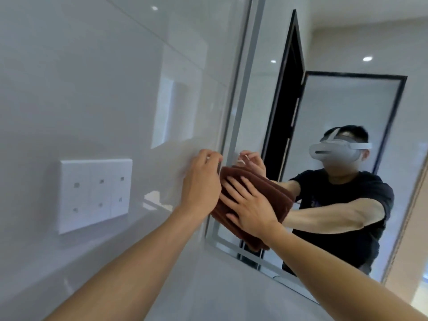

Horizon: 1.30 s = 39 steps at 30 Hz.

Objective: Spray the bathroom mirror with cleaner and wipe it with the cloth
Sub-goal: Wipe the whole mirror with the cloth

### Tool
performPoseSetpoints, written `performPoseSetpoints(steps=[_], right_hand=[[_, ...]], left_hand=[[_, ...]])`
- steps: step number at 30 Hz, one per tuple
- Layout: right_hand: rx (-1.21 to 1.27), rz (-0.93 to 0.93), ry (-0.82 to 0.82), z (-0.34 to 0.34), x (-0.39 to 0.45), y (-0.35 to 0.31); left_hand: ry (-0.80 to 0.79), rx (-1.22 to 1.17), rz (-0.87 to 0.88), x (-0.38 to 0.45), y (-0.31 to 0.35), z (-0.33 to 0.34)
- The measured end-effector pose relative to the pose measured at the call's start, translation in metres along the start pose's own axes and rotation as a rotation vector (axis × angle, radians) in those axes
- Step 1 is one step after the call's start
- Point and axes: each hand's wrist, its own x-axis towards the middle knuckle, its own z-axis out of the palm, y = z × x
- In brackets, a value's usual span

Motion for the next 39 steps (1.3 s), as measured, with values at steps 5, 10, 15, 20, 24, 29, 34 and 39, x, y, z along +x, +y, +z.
performPoseSetpoints(steps=[5,10,15,20,24,29,34,39], right_hand=[[-0.079,0.086,0.100,-0.051,0.017,0.086],[-0.109,0.405,0.235,-0.099,0.049,0.168],[-0.055,0.528,0.331,-0.074,0.054,0.120],[0.070,0.382,0.290,-0.012,0.036,0.012],[0.137,0.246,0.205,0.036,0.002,-0.067],[0.110,0.088,0.032,0.058,-0.024,-0.097],[0.034,-0.024,-0.043,0.042,-0.059,-0.069],[-0.017,0.068,0.104,0.002,-0.090,0.017]], left_hand=[[-0.017,0.042,0.085,0.010,-0.003,-0.021],[0.041,0.020,0.078,0.021,-0.005,-0.025],[-0.001,0.006,0.081,0.004,-0.016,-0.010],[-0.122,0.024,0.039,-0.021,-0.028,0.008],[-0.145,0.005,0.124,-0.035,-0.030,0.008],[-0.203,0.042,0.164,-0.047,-0.033,0.000],[-0.173,0.020,0.171,-0.041,-0.027,-0.006],[-0.131,0.026,0.222,-0.018,-0.015,-0.017]])
